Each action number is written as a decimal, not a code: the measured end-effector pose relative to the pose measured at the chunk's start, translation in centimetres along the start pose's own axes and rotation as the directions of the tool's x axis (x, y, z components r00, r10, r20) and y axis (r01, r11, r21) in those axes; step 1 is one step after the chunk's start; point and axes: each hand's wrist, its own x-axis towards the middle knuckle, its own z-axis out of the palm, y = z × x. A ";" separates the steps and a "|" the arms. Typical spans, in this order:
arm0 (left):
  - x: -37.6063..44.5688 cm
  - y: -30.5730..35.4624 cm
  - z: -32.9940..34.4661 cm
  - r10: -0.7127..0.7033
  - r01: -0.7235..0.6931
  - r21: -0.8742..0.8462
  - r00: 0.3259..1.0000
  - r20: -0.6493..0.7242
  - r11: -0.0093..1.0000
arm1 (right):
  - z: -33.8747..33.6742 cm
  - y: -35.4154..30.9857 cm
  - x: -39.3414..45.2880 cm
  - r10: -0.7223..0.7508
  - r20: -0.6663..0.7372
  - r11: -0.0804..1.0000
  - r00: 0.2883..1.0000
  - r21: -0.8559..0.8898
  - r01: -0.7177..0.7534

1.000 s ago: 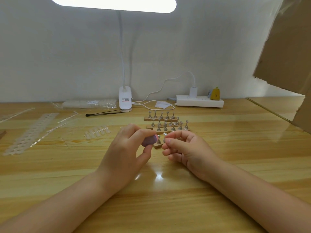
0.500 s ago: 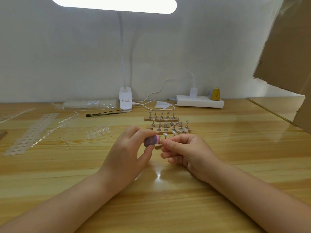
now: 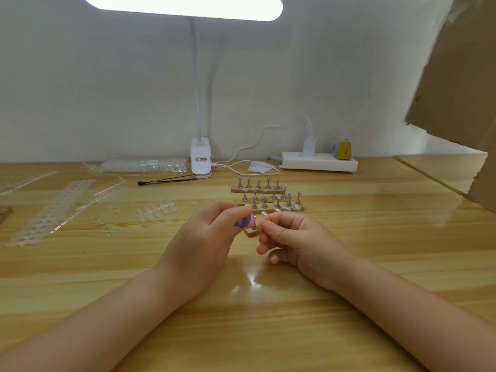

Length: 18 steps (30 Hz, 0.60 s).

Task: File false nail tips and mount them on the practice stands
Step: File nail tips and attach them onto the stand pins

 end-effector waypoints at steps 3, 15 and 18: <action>0.1 0.5 0.2 0.112 -0.113 -0.070 0.994 -0.014 0.991 | -0.1 0.2 0.1 -0.012 0.005 1.000 1.000 -0.006 0.012; -0.1 0.1 0.9 0.033 -0.026 -0.101 0.997 0.070 0.995 | -0.1 0.2 0.0 -0.028 -0.002 0.998 1.000 -0.051 0.028; -0.2 -0.3 0.6 -0.069 0.081 -0.107 0.992 0.108 0.991 | -0.1 0.2 0.1 -0.026 0.002 0.999 1.000 -0.034 0.026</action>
